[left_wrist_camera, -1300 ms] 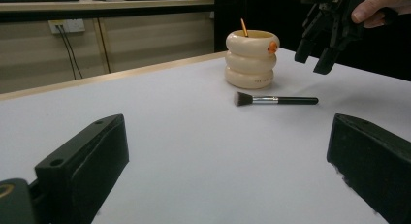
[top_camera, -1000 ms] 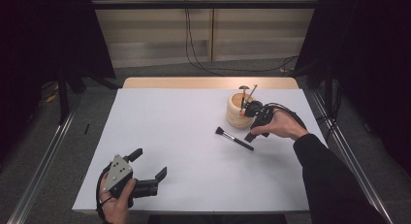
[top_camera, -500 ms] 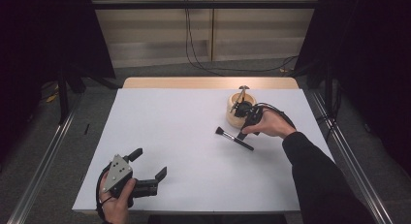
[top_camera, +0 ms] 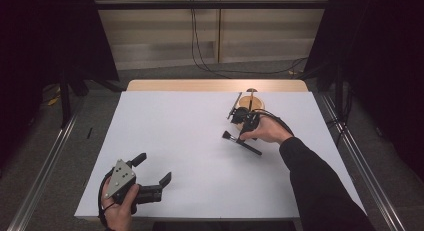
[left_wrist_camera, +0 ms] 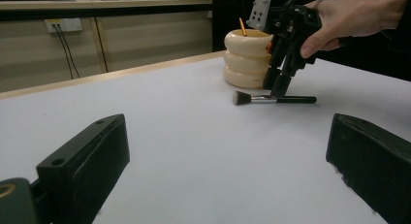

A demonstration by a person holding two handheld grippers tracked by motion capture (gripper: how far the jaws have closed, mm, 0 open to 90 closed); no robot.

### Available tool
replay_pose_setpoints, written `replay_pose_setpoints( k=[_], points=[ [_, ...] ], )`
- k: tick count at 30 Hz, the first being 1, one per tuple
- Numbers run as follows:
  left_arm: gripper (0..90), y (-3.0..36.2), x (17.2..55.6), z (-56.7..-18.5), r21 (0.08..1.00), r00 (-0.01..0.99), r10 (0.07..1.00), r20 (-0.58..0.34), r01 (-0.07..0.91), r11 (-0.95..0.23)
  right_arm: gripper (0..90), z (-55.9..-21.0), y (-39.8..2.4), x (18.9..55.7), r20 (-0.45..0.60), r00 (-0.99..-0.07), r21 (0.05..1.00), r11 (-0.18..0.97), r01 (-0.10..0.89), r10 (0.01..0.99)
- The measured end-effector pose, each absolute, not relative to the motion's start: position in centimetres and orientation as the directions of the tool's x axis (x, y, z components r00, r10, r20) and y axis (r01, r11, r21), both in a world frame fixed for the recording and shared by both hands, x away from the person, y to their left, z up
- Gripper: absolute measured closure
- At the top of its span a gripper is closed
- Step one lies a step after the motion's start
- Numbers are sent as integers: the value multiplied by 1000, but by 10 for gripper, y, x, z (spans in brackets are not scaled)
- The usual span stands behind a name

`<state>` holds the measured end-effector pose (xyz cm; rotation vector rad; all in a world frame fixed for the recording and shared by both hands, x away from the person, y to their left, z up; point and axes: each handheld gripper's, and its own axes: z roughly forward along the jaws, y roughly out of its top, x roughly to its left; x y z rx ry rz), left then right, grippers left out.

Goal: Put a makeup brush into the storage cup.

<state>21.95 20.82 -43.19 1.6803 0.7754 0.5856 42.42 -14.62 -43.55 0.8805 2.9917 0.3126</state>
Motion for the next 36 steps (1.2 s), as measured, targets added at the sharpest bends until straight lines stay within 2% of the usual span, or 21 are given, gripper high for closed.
replay_pose_setpoints(
  k=[4,13,23,36],
  points=[
    [17,208,220,-432,971,663,749,-14,188,-148,649,-438,-144,425,51,-849,193,829,525,526],
    [17,208,220,-432,970,663,748,-16,191,-148,745,-449,-137,427,47,-849,178,832,525,526],
    [17,208,220,-432,970,669,743,-4,184,-160,767,-450,-140,431,80,-840,171,822,543,537],
    [17,209,220,-432,970,667,745,-10,186,-154,785,-450,-138,429,59,-845,176,828,532,531]
  ],
)
